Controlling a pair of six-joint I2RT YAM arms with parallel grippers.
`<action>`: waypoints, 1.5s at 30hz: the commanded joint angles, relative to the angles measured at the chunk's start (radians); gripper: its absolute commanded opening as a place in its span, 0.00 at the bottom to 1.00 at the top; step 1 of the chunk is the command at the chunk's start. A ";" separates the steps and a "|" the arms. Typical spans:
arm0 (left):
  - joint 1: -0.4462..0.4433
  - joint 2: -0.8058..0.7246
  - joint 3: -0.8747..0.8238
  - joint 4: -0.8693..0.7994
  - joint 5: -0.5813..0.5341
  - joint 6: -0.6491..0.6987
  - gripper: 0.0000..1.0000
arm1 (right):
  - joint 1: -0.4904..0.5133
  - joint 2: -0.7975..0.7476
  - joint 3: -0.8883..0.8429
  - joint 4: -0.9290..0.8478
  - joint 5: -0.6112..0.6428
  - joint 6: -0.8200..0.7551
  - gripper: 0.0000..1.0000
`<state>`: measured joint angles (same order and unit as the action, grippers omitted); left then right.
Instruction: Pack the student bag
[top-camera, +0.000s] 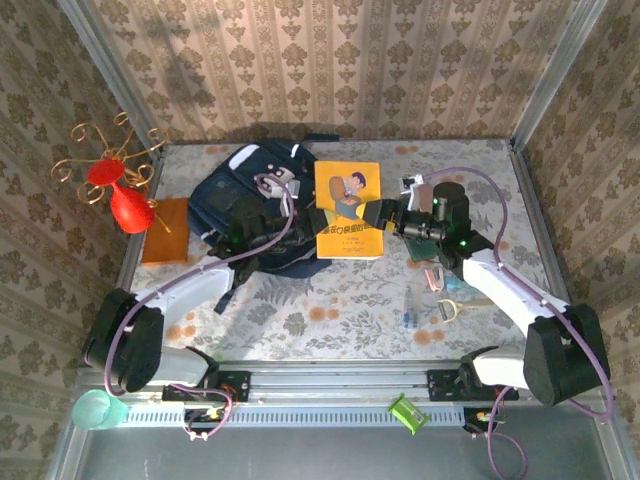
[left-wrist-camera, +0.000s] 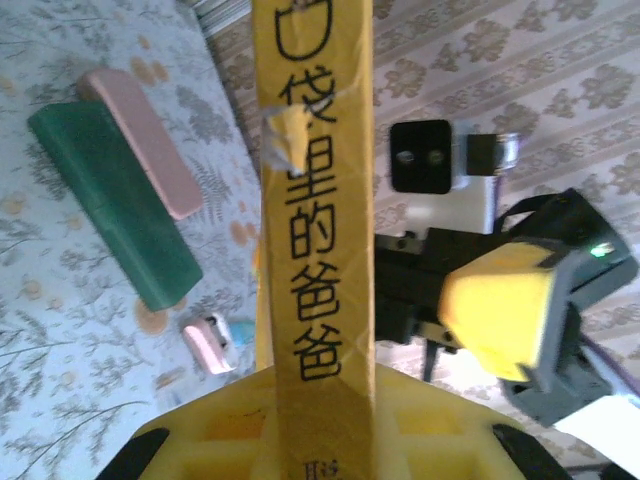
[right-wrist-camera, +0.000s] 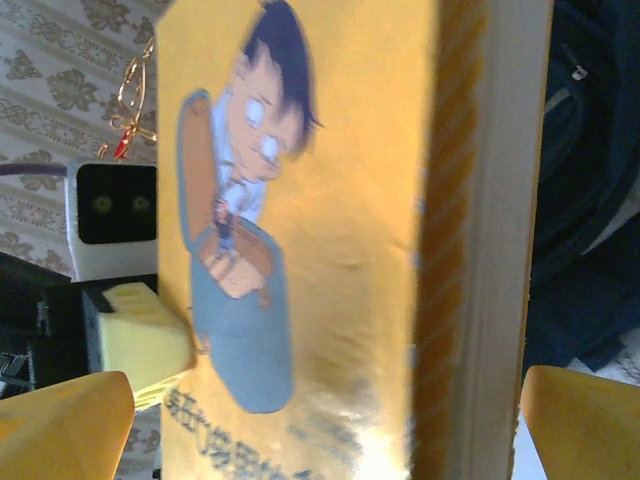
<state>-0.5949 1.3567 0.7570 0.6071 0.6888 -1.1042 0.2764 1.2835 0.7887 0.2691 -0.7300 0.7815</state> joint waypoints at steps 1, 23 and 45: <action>-0.003 -0.007 0.007 0.220 0.041 -0.067 0.00 | 0.015 0.042 -0.032 0.164 -0.068 0.067 1.00; 0.006 0.055 0.184 -0.721 -0.578 0.665 0.62 | -0.084 -0.015 -0.070 0.113 0.071 0.127 0.00; -0.063 0.561 0.597 -1.003 -1.043 1.106 0.30 | -0.169 -0.037 -0.139 0.037 0.082 0.072 0.00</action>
<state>-0.6758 1.9144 1.3304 -0.3737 -0.2958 -0.0586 0.1112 1.2659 0.6453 0.2581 -0.6277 0.8803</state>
